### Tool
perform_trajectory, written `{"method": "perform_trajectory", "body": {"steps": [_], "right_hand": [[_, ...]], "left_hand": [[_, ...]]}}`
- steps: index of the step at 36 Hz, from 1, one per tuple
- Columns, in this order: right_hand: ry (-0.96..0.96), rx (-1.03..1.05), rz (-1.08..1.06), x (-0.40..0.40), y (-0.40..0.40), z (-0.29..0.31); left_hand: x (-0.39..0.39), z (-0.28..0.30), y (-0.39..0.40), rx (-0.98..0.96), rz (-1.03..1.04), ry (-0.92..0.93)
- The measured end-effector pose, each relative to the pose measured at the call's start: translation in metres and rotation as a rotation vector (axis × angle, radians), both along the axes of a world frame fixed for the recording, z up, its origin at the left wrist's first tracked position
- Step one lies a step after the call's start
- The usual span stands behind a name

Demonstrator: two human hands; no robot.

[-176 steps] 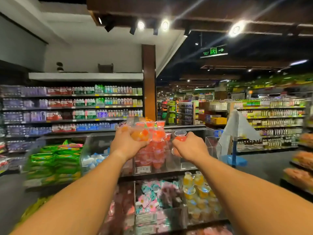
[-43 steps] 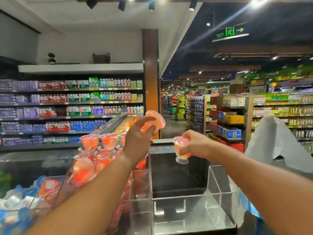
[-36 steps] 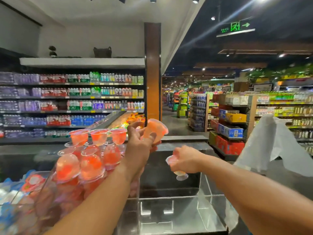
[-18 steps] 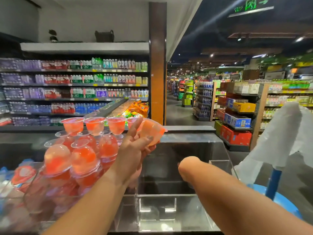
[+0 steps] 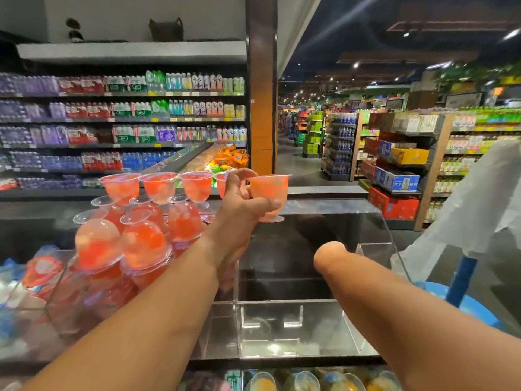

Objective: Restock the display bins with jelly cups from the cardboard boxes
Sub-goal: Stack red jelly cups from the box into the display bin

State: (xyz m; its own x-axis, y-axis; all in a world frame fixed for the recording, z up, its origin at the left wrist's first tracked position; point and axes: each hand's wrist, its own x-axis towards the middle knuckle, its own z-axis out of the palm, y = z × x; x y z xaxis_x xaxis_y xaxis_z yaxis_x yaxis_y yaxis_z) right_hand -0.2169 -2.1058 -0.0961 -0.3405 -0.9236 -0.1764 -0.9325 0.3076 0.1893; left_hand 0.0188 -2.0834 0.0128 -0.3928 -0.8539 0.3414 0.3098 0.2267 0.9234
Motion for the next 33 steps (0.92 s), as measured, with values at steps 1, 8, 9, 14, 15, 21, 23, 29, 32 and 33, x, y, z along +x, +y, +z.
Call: {"method": "perform_trajectory", "body": {"steps": [1,8,9,14,15,21,23,29,32,33], "right_hand": [[0.105,0.011,0.047,-0.002,-0.003,-0.002],[0.117,0.173,0.085,0.020,0.026,0.048],[0.124,0.168,0.116,0.019,0.031,0.056],[0.192,0.190,0.252,0.008,0.055,0.107],[0.178,0.168,0.261,0.007,0.059,0.118],[0.192,-0.079,0.369,0.015,0.081,0.155],[0.204,-0.195,0.409,0.014,0.086,0.157],[0.209,-0.278,0.400,0.005,0.092,0.148],[0.203,-0.295,0.384,-0.001,0.094,0.143],[0.201,-0.308,0.386,-0.002,0.095,0.142]], "left_hand": [[0.000,-0.003,0.001,-0.004,0.012,-0.039],[-0.009,-0.009,0.010,-0.385,0.174,-0.765],[-0.013,-0.010,0.012,-0.422,0.175,-0.852],[-0.047,-0.022,0.009,-0.521,0.152,-1.192],[-0.056,-0.025,0.007,-0.537,0.142,-1.255],[-0.101,-0.057,-0.014,-0.481,0.009,-1.444],[-0.106,-0.067,-0.019,-0.446,-0.021,-1.456],[-0.121,-0.075,-0.035,-0.455,-0.118,-1.577],[-0.131,-0.073,-0.038,-0.455,-0.140,-1.580],[-0.134,-0.074,-0.038,-0.446,-0.146,-1.593]]}}
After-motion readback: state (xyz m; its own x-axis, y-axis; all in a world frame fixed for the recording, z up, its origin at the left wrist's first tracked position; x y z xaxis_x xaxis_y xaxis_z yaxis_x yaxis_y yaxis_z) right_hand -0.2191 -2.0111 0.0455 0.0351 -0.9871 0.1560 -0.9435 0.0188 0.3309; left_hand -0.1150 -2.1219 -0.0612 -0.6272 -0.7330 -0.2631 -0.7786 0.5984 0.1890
